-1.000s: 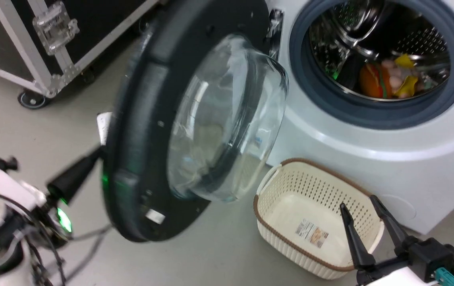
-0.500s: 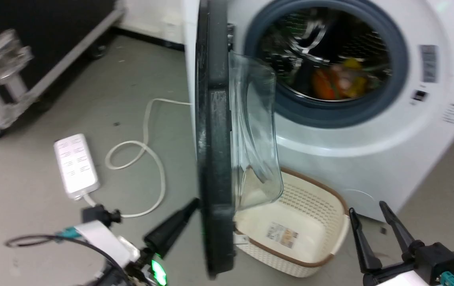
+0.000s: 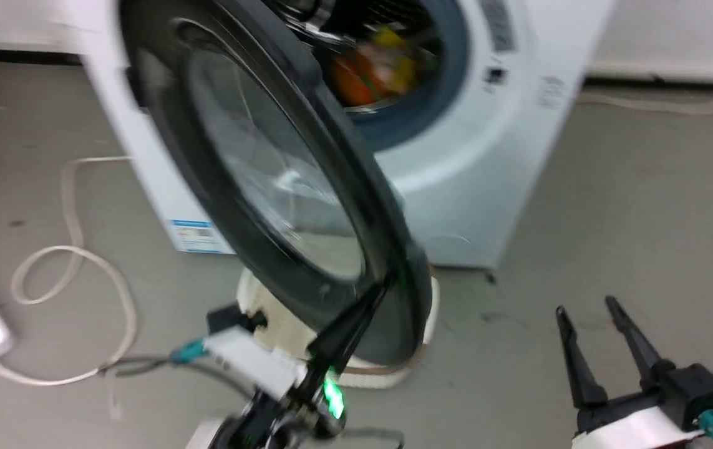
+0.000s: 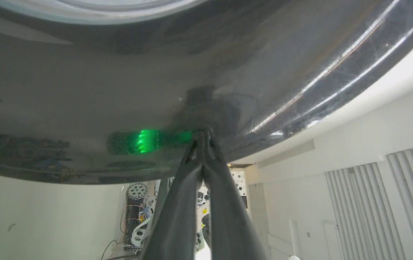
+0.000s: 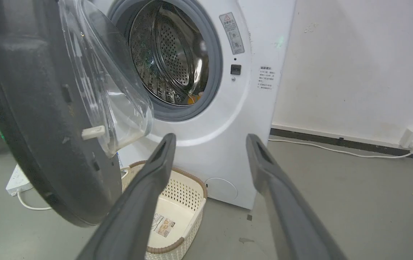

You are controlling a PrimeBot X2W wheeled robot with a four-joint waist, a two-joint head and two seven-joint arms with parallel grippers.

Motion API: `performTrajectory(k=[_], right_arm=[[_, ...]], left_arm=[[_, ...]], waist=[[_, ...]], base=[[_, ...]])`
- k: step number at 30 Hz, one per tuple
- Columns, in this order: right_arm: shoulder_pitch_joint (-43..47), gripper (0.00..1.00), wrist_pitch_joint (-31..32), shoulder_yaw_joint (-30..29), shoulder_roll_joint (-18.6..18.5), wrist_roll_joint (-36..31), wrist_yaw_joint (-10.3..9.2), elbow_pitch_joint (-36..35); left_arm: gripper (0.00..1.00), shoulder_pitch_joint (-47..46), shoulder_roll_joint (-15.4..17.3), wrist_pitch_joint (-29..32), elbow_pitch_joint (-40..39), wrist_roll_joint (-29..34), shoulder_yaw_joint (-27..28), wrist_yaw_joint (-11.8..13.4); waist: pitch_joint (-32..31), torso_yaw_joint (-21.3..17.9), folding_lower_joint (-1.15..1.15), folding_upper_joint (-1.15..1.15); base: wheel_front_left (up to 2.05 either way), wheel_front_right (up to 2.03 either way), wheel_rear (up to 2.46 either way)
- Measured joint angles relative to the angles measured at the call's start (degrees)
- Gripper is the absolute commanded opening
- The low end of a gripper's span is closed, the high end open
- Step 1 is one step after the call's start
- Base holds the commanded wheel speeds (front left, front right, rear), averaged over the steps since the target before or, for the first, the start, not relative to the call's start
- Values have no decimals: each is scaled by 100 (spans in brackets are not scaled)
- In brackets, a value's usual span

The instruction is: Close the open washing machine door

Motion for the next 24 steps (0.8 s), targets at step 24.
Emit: performTrajectory(k=[24], right_arm=[[-501, 100, 0, 101, 9, 398, 0, 181]], left_arm=[[0, -3819, -21, -2577, 2949, -837, -691, -257]], waist=[[1261, -1735, 0, 0]], base=[[0, 0, 0]])
